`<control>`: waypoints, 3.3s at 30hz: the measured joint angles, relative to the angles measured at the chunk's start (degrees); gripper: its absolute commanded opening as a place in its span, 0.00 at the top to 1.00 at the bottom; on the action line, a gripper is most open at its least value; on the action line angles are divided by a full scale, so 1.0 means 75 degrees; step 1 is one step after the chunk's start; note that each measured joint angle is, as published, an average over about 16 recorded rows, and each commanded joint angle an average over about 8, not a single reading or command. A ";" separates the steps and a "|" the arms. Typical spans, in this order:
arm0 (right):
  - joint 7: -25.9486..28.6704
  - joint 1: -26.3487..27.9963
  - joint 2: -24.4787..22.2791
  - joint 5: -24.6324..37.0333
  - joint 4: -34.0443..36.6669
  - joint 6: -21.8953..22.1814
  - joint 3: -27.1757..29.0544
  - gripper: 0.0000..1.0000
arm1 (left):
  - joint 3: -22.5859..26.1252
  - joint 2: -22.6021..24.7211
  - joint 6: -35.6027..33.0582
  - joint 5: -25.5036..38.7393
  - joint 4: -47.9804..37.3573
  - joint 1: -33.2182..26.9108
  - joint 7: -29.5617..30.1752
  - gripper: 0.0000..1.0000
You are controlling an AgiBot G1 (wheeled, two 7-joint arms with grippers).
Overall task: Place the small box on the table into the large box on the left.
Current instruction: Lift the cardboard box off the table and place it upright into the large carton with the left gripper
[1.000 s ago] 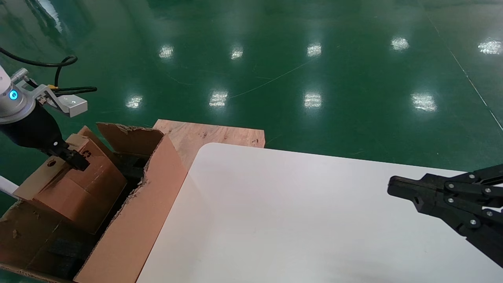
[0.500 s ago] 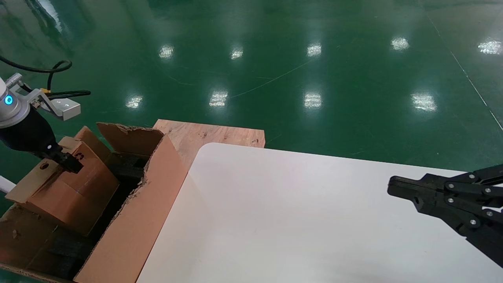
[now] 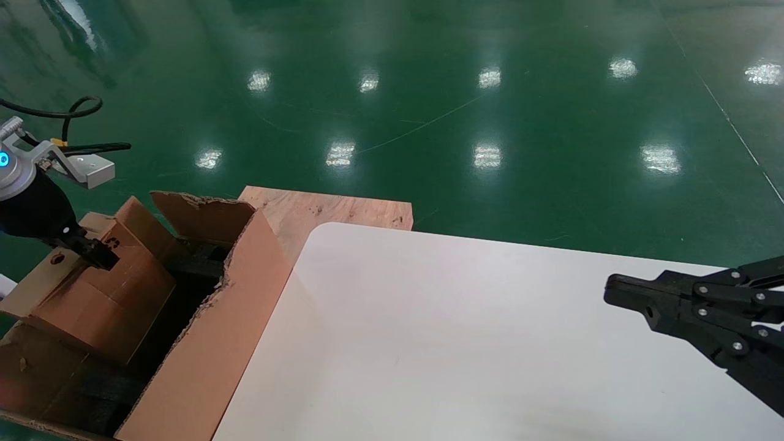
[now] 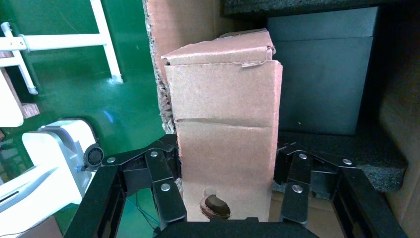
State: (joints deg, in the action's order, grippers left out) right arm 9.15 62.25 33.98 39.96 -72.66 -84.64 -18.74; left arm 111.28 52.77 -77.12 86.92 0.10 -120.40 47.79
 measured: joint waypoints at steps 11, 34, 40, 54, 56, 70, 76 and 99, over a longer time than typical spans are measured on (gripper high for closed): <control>-0.0001 0.0000 -0.0001 -0.0001 0.0000 0.0001 -0.0002 1.00 | 0.0033 0.0007 -0.0090 0.0047 -0.0030 0.0197 0.0121 1.00; -0.0003 0.0001 -0.0002 -0.0004 0.0000 0.0002 -0.0006 1.00 | 0.0107 -0.0018 0.0758 0.0147 -0.0099 0.0360 0.0510 1.00; -0.0003 0.0002 -0.0003 -0.0005 0.0000 0.0003 -0.0007 1.00 | 0.0102 -0.0044 0.0886 0.0138 -0.0068 0.0418 0.0531 1.00; -0.0004 0.0002 -0.0004 -0.0006 0.0000 0.0004 -0.0009 1.00 | 0.0109 -0.0066 0.0254 0.0151 -0.0078 0.0383 0.0629 1.00; -0.0005 0.0002 -0.0004 -0.0006 0.0000 0.0004 -0.0009 1.00 | 0.0120 -0.0067 0.0097 0.0168 -0.0087 0.0376 0.0660 1.00; -0.0006 0.0003 -0.0005 -0.0008 0.0000 0.0005 -0.0012 1.00 | 0.0226 -0.0116 -0.0065 0.0322 -0.0126 0.0479 0.0933 1.00; -0.0006 0.0003 -0.0005 -0.0009 0.0000 0.0005 -0.0012 1.00 | 0.0252 -0.0152 0.0234 0.0356 -0.0118 0.0550 0.1025 1.00; -0.0008 0.0002 -0.0007 -0.0011 0.0002 0.0008 -0.0014 0.83 | 0.0216 -0.0207 0.0532 0.0318 -0.0014 0.0622 0.1043 0.00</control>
State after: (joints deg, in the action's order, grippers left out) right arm 9.09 62.26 33.93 39.87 -72.65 -84.58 -18.84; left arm 112.90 51.22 -73.13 89.31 -0.01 -115.73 55.61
